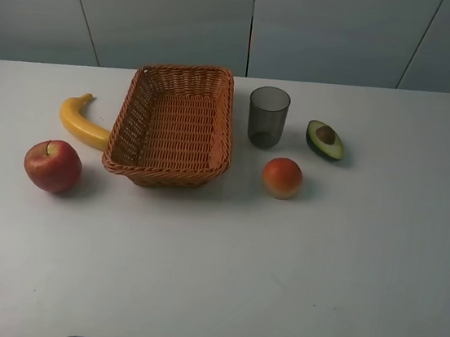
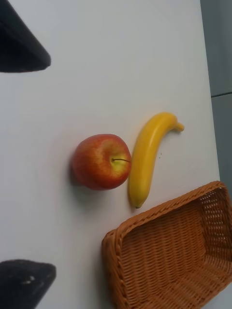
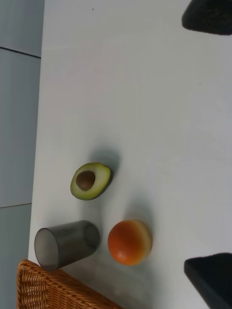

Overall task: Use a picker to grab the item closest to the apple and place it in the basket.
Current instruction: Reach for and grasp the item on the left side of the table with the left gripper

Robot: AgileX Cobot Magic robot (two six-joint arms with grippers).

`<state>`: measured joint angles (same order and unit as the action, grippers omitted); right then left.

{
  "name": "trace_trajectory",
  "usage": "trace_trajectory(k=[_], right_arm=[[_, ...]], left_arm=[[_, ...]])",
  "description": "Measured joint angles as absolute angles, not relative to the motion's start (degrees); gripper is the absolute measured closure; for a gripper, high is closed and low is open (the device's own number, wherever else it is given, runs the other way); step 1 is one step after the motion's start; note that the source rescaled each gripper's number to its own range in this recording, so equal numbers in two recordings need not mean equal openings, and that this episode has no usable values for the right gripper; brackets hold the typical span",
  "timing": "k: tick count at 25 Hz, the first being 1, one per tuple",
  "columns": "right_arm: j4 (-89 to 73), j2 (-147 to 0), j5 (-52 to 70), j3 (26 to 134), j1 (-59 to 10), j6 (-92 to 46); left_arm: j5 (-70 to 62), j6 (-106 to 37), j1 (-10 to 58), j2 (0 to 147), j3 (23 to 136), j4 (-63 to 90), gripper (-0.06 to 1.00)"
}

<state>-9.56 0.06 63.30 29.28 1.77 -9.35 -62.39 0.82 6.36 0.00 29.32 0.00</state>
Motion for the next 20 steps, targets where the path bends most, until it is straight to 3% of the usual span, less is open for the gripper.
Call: trace_trajectory(k=[15, 20], right_arm=[[-9.6, 0.1, 63.3, 29.3, 1.8, -9.4], [-9.7, 0.1, 63.3, 29.3, 1.8, -9.4]], left_arm=[[-60.9, 1.2, 6.4, 0.5, 30.2, 0.6, -0.06], [-53.5, 1.2, 6.4, 12.6, 35.9, -2.8, -0.06]])
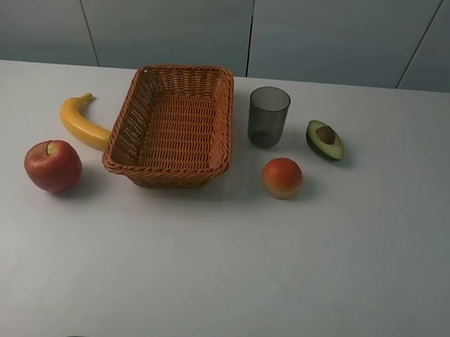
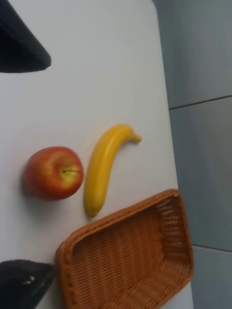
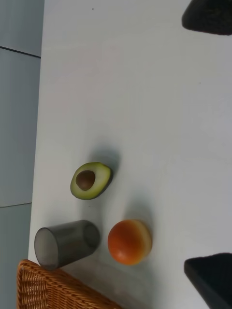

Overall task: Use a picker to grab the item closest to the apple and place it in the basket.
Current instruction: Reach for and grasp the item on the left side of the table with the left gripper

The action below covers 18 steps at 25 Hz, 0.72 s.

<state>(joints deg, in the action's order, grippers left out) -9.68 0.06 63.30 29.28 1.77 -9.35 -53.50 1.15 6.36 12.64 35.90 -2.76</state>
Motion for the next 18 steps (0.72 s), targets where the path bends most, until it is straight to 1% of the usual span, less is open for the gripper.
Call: trace_trajectory(k=[4, 10, 18], right_arm=[[-9.7, 0.1, 63.3, 29.3, 1.8, -9.4], [-9.7, 0.1, 63.3, 29.3, 1.8, -9.4], [-9.7, 0.1, 63.3, 29.3, 1.8, -9.4]], left_arm=[[-50.0, 1.3, 6.4, 28.6, 41.9, -3.5, -0.06], [-49.2, 5.0, 6.4, 52.8, 53.1, -3.2, -0.06], [-47.2, 11.4, 6.4, 77.9, 64.7, -3.2, -0.06]])
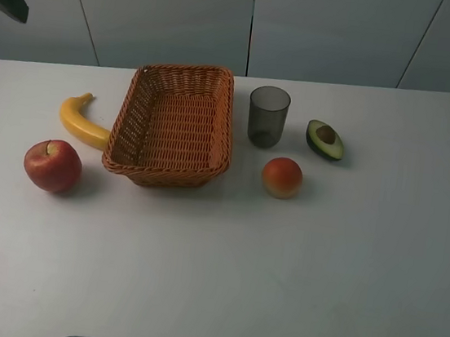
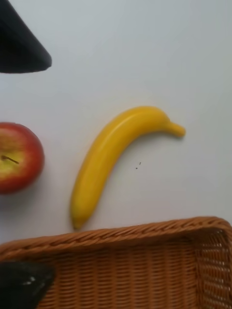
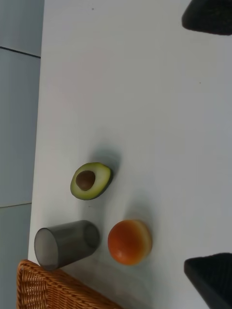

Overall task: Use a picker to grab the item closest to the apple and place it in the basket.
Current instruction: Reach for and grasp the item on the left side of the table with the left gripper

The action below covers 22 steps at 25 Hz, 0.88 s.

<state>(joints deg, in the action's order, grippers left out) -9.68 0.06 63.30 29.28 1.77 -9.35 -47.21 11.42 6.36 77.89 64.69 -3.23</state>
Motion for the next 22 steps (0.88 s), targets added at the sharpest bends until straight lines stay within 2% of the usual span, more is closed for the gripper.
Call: trace_trajectory(k=[12, 22], right_arm=[[-9.7, 0.1, 63.3, 29.3, 1.8, -9.4], [-9.7, 0.1, 63.3, 29.3, 1.8, -9.4]], left_arm=[[-42.9, 20.0, 6.4, 105.7, 73.9, -3.8, -0.06], [-41.2, 31.2, 6.4, 114.5, 76.2, -5.5, -0.06]])
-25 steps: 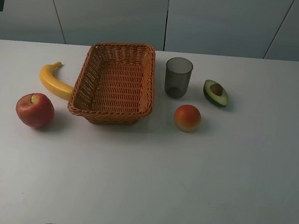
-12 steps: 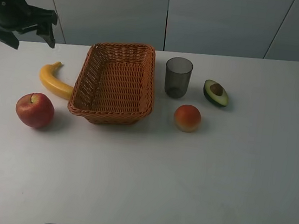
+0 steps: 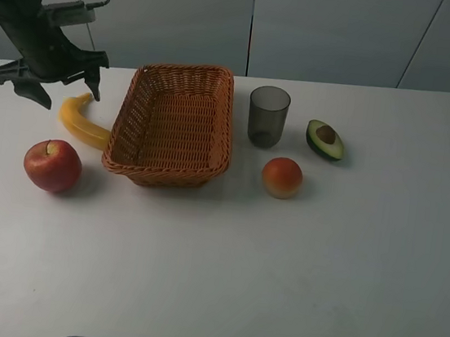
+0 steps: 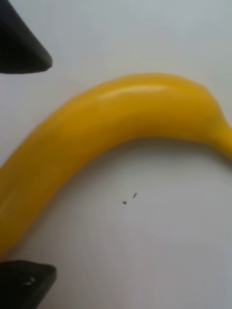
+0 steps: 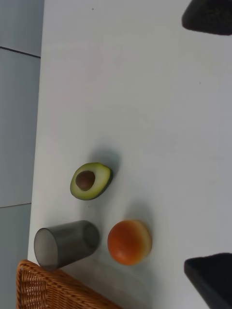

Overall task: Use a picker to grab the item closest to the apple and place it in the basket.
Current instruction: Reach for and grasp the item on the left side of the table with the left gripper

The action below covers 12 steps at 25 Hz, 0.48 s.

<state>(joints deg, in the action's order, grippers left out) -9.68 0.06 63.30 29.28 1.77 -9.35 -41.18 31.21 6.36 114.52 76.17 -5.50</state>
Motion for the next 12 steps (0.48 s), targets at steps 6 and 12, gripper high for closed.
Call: trace_trajectory(k=[6, 12], right_arm=[[-9.7, 0.1, 63.3, 29.3, 1.8, -9.4], [-9.7, 0.1, 63.3, 29.3, 1.8, -9.4]], left_arm=[[-41.0, 34.1, 6.4, 118.1, 76.2, -5.7, -0.06], [-38.8, 35.5, 6.4, 120.5, 76.2, -5.6, -0.06]])
